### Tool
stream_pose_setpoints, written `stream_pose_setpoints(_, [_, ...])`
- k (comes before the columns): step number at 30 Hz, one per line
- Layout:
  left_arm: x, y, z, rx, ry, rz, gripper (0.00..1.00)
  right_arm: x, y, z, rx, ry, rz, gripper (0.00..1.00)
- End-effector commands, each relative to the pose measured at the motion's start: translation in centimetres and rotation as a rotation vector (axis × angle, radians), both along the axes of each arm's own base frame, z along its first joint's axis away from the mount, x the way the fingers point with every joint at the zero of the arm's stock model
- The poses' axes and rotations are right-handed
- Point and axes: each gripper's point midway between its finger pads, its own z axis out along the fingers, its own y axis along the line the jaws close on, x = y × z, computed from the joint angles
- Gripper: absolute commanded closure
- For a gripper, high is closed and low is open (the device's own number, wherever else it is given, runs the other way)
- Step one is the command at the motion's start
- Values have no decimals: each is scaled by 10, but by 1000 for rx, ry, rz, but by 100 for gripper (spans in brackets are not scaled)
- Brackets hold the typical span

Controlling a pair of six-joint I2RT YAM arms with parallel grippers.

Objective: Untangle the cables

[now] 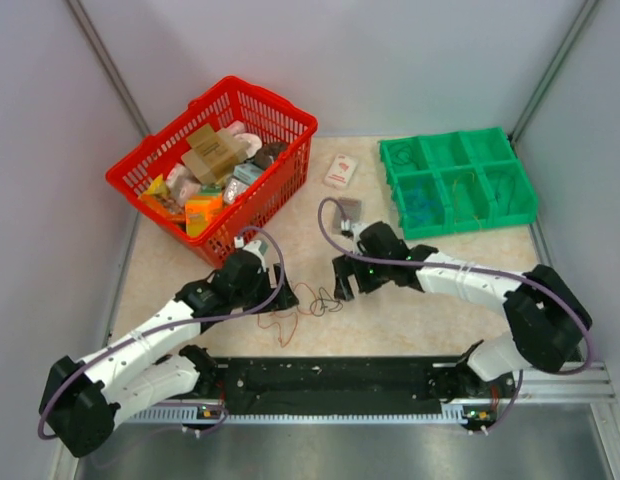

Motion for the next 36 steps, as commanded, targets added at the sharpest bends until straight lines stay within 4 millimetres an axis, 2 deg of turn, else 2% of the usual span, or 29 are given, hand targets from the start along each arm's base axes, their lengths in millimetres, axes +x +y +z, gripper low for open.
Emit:
stream_pose_setpoints(1, [-2,0,4,-60,-26,36,19,-15,43,-5,138,-14,104,15])
stream_pose_setpoints(7, [-9,5,-13,-41,33,71,21,-15,53,-39,-25,-53,99,14])
stream_pose_setpoints(10, [-11,7,-22,-44,51,92,25,-8,45,-58,-160,-83,32,14])
stream_pose_setpoints(14, [-12,10,-31,-30,62,112,31,-1,35,-63,-269,-156,-55,21])
stream_pose_setpoints(15, [-12,10,-33,-30,64,115,33,1,34,-64,-273,-163,-74,25])
stream_pose_setpoints(16, [-11,10,-34,-33,62,116,35,3,31,-63,-278,-170,-92,35])
stream_pose_setpoints(19, [-10,7,-35,-42,62,114,41,8,26,-60,-286,-196,-133,71])
stream_pose_setpoints(21, [-9,7,-37,-39,64,119,42,9,26,-54,-270,-209,-141,86])
stream_pose_setpoints(22, [-8,7,-38,-38,63,121,44,9,27,-48,-247,-217,-139,92])
stream_pose_setpoints(24, [-7,8,-40,-31,63,123,47,8,31,-33,-191,-241,-128,99])
stream_pose_setpoints(26, [-4,5,-37,-42,47,117,47,7,32,-15,-142,-265,-127,100])
stream_pose_setpoints(29, [-1,1,-34,-53,34,104,45,11,23,17,-95,-312,-157,100])
stream_pose_setpoints(32, [-1,1,-37,-39,47,100,45,24,1,52,-27,-336,-240,100])
stream_pose_setpoints(34, [-2,0,-38,-37,47,87,46,36,-21,75,21,-347,-306,100])
stream_pose_setpoints(36, [-2,-2,-36,-45,35,65,47,56,-56,98,47,-375,-408,100])
